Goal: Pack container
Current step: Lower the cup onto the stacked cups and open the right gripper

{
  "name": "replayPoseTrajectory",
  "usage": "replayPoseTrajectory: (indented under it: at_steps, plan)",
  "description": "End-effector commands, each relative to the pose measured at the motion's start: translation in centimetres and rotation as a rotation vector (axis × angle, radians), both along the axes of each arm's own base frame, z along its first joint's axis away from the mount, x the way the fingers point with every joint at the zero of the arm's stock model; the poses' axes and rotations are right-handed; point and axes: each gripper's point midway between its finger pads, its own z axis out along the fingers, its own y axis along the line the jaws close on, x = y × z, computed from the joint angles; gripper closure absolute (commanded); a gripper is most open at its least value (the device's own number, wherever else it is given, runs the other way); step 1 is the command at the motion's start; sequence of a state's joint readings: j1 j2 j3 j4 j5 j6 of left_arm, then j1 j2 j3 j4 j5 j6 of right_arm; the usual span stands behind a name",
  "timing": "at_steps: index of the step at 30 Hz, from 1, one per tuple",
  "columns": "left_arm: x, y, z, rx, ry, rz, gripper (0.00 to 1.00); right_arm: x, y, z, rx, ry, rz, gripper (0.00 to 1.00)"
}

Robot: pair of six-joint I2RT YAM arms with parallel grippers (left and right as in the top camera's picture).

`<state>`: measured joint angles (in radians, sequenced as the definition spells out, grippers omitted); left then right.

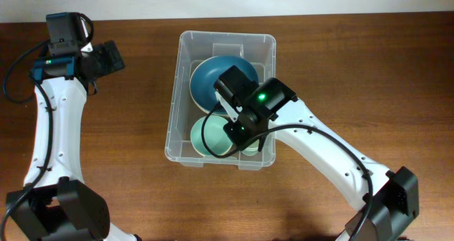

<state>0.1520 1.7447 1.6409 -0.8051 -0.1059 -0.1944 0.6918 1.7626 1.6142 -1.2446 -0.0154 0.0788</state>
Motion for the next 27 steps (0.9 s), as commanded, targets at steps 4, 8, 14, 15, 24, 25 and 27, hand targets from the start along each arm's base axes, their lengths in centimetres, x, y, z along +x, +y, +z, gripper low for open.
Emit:
replayPoseTrajectory:
  at_steps: [4,8,14,15,24,25,27]
  plan:
    - [0.09,0.16,1.19,0.009,-0.027,0.003,0.0,-0.15,-0.49,-0.15,-0.02,0.002,-0.011,0.96]
    - [0.09,0.16,1.19,0.009,-0.027,0.003,0.0,-0.27,-0.59,-0.17,-0.024,0.006,-0.011,0.96]
    - [0.1,0.16,1.18,0.009,-0.027,0.003,0.0,-0.27,-0.59,-0.17,-0.024,0.006,-0.011,0.96]
    - [0.09,0.16,1.19,0.009,-0.027,0.003,0.0,-0.27,-0.59,-0.17,-0.024,0.006,-0.011,0.96]
    - [0.1,0.16,1.18,0.009,-0.027,0.003,0.0,-0.56,-0.55,-0.2,-0.023,0.018,-0.007,0.96]
    - [0.09,0.16,1.19,0.009,-0.027,0.003,0.0,-0.63,-0.45,-0.2,-0.018,0.022,-0.006,0.96]
    - [0.1,0.16,1.18,0.008,-0.027,0.003,0.0,-0.63,-0.45,-0.2,-0.018,0.022,-0.006,0.96]
